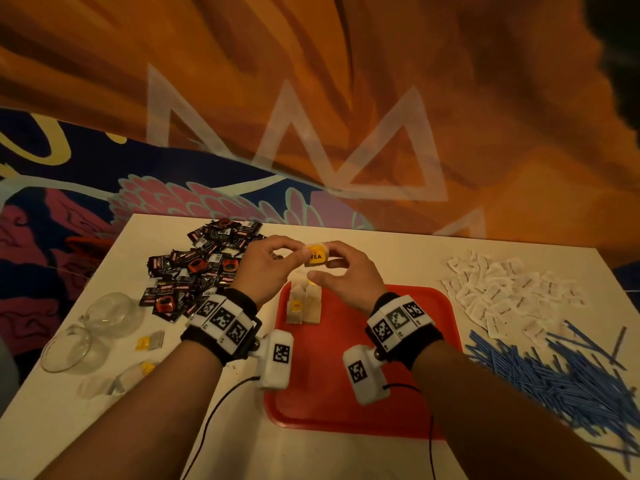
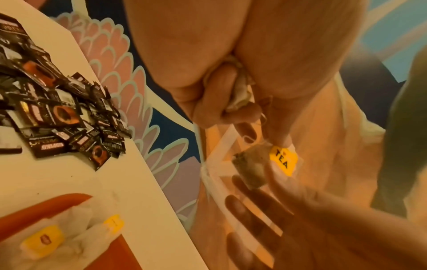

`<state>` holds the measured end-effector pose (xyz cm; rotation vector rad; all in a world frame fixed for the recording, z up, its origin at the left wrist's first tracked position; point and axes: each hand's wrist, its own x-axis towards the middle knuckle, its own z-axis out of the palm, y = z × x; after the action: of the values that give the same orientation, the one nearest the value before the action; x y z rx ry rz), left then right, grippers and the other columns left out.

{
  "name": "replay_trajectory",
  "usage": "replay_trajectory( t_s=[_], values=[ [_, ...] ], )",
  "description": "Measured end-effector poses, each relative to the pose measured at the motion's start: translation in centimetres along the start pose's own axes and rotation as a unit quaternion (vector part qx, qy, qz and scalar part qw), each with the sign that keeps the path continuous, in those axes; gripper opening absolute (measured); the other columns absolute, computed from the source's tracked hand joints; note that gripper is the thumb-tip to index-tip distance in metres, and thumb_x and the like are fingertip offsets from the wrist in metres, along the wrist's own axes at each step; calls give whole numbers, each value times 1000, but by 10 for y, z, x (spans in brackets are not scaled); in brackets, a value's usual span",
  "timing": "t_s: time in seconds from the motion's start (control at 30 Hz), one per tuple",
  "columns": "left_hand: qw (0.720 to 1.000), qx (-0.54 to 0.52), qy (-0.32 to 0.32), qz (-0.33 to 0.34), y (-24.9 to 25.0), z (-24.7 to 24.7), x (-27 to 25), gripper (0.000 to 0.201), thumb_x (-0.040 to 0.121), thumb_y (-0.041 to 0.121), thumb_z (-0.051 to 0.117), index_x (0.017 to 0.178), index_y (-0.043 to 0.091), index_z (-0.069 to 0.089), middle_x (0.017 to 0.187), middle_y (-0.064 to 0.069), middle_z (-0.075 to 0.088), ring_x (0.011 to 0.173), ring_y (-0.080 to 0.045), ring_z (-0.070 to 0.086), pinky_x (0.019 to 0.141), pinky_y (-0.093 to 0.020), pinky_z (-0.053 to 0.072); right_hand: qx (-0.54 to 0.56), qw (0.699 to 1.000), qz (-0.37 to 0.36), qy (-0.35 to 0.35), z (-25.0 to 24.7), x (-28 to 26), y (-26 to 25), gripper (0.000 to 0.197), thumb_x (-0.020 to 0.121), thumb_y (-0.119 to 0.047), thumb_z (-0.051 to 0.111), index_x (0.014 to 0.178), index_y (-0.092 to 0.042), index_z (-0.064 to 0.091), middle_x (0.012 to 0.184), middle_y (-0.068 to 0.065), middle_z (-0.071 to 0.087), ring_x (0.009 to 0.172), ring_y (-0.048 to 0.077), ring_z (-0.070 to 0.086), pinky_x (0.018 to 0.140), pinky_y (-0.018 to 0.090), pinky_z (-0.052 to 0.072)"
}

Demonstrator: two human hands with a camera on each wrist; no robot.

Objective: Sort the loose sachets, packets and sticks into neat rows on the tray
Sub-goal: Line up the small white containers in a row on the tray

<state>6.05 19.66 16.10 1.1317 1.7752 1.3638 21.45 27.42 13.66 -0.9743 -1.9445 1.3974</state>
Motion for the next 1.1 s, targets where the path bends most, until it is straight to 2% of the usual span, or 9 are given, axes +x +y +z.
replay_trajectory(
  t_s=[0.1, 0.23, 0.3, 0.4, 0.53, 0.63, 0.77, 0.93, 1.1],
  values=[
    [999, 24, -27, 7, 0, -4, 0, 10, 88, 18, 73, 82, 26, 72, 91, 11, 69, 69, 6, 58, 62, -25, 39, 25, 999, -9, 24, 1, -2, -1, 30, 82, -24, 77, 106, -38, 65, 113, -16, 67, 105, 12, 64, 89, 28, 53],
    [999, 27, -21, 13, 1, -8, 0, 11, 88, 16, 73, 82, 26, 71, 91, 10, 67, 71, 4, 58, 62, -22, 40, -10, 1000, 3, 8, 1, -3, -6, 16, 85, -24, 74, 79, -37, 69, 81, -14, 71, 79, 1, 65, 79, 23, 48],
    [1000, 21, -11, 10, 2, -8, -1, 8, 89, 14, 71, 85, 20, 71, 87, 9, 67, 62, 6, 57, 59, -19, 39, -27, 999, 29, -14, 2, -3, -5, 12, 82, -25, 77, 83, -34, 70, 85, -13, 71, 81, 3, 66, 81, 25, 52],
    [1000, 8, -12, -5, 1, -10, -2, 4, 91, 12, 69, 88, 11, 71, 87, -2, 67, 53, 6, 55, 48, -16, 41, 0, 1000, 30, -1, 3, -2, -5, 30, 78, -21, 81, 101, -33, 66, 104, -12, 70, 93, 8, 69, 85, 28, 56],
    [999, 5, -13, -35, -6, -14, 1, 4, 93, 13, 67, 90, 12, 70, 83, -6, 65, 48, 2, 53, 41, -19, 41, 19, 999, 40, -3, 11, -2, -12, 14, 82, -23, 77, 84, -35, 70, 89, -9, 73, 85, 11, 70, 81, 28, 56],
    [999, 10, -1, -44, -13, -15, 3, 5, 93, 13, 67, 92, 10, 70, 78, -6, 64, 45, 1, 51, 41, -19, 40, 19, 997, 76, -15, 20, -2, -6, 14, 84, -22, 76, 76, -33, 71, 78, -3, 74, 74, 16, 72, 74, 29, 57],
    [998, 27, 19, -58, -29, -12, 2, 7, 94, 12, 66, 91, 7, 70, 73, -7, 63, 40, -1, 46, 40, -17, 37, 35, 991, 132, 3, 34, -1, 12, 17, 81, -20, 78, 70, -31, 70, 70, -3, 73, 76, 20, 73, 71, 33, 57],
    [993, 45, 17, -110, -68, -8, -1, 11, 95, 16, 65, 84, 17, 66, 65, 5, 59, 49, 0, 50, 55, -26, 39, 57, 974, 220, 8, 56, -2, 39, 20, 79, -7, 77, 74, -25, 68, 73, 5, 72, 77, 28, 71, 71, 42, 57],
    [980, 100, -9, -169, -114, -4, -5, 19, 94, 21, 64, 76, 29, 61, 68, -1, 61, 56, -16, 52, 58, -26, 39, -7, 966, 259, -14, 77, -5, 66, 5, 80, -12, 75, 83, -16, 74, 69, -5, 67, 61, 5, 61, 65, 24, 52]
  ],
)
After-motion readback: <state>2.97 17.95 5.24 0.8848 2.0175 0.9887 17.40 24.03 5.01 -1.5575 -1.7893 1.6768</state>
